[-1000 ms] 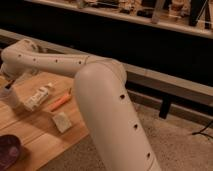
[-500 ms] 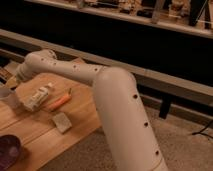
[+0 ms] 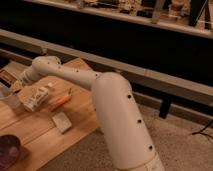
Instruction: Place the eraser in the ceramic cup
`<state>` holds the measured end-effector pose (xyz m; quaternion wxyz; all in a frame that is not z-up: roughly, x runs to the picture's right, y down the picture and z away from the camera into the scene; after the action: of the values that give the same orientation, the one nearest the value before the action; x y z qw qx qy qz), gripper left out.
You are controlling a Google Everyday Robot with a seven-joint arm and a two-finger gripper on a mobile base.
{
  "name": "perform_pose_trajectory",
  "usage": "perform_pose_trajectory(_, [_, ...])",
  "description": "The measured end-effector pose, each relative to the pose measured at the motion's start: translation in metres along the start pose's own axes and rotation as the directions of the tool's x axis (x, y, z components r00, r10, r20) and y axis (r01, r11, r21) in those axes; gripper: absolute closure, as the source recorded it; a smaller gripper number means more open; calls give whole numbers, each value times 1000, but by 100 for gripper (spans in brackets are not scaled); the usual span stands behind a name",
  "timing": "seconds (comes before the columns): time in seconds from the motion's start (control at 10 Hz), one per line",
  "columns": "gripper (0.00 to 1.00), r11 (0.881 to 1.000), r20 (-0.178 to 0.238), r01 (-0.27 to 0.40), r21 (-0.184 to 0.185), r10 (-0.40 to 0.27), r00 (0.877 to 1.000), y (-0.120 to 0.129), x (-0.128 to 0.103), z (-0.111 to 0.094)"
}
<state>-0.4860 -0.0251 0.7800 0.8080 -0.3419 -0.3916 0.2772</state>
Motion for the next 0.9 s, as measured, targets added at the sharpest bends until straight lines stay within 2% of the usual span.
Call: perform_pose_trajectory(0.9, [100, 996, -62, 92, -2, -92, 994, 9, -29, 19])
